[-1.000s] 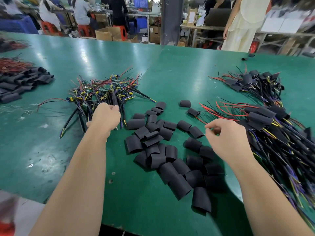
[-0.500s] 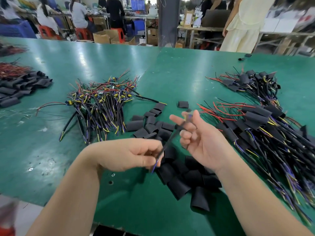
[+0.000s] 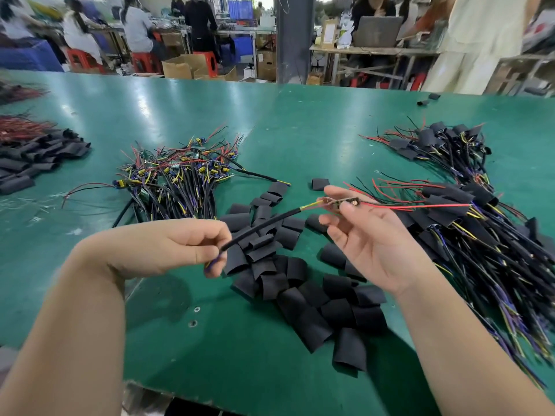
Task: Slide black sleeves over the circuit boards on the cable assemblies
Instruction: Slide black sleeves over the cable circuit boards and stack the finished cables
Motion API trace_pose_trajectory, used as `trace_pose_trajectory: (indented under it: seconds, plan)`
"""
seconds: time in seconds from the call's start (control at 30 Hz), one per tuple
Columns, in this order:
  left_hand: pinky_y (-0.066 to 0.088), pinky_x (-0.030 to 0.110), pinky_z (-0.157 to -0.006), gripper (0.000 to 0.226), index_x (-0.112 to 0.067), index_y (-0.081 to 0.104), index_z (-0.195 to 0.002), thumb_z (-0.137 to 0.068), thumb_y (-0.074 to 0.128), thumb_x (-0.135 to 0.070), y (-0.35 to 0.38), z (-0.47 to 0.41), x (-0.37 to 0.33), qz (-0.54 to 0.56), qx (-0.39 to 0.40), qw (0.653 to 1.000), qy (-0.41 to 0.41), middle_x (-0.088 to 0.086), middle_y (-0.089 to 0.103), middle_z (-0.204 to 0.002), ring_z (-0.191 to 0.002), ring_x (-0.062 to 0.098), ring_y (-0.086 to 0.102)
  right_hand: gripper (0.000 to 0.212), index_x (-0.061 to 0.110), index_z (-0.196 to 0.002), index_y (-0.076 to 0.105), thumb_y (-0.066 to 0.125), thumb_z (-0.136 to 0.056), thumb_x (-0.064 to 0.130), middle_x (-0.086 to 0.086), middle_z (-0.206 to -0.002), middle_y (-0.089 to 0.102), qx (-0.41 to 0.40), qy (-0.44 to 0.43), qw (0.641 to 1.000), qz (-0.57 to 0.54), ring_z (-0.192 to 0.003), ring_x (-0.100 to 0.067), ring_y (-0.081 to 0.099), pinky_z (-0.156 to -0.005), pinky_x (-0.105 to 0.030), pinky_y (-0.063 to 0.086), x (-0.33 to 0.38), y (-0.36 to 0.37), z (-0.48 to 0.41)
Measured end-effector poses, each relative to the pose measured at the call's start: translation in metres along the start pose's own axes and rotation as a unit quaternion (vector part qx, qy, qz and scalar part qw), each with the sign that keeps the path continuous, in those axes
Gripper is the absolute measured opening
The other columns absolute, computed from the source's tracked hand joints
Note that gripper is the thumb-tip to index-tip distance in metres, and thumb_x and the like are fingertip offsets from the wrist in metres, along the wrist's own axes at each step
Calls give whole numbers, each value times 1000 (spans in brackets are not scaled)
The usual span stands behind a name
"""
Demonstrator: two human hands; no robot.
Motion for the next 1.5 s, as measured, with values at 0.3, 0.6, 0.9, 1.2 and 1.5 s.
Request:
trace_pose_trajectory:
  seconds: [0.3,0.6,0.9,1.2,1.5]
  plan:
    - [48,18,-82,38,-28,61,-103,-78,55,-56,-19,-33,-18,-19,-249,968,-34,-12,72,-88,-83,2,65,21,8,-76,52,70,-64,12,-2,-64,69,-133,-51,987,78,-58,-19,71,-47,-18,50,-2,-15,-2]
    - [49,15,-68,3,-14,71,-85,-81,72,-13,-1,-77,-46,-69,-409,907,73,-7,72,-74,-67,-1,63,20,16,-71,57,74,-70,25,0,-61,64,-182,-5,974,138,-51,-12,64,-46,-19,46,-13,-34,-2]
    - [25,17,-42,40,-24,67,-61,-96,53,-37,10,-90,11,192,-275,942,-25,-7,49,-58,-49,6,36,14,21,-74,70,80,-64,22,4,-74,71,-82,-109,955,262,-68,-9,63,-65,-18,50,3,-14,-5]
    - [38,13,-44,31,-18,61,-76,-101,46,-28,14,-88,20,176,-331,924,-72,-12,55,-59,-48,2,51,23,16,-76,68,78,-69,-3,-8,-78,66,-56,-134,914,378,-67,-6,59,-68,-17,48,6,-1,-1]
    - [42,17,-59,5,-20,72,-78,-83,73,-18,5,-61,-34,-23,-439,888,137,-12,61,-67,-59,5,56,20,17,-56,62,78,-65,26,4,-50,57,-220,77,970,66,-45,-9,59,-43,-16,46,-24,-38,3]
Point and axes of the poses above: each hand's wrist, its own z-axis away from the middle knuckle, its own y-axis out of the palm, x = y × z, the point moved 9 cm from there along -z, towards the middle knuckle
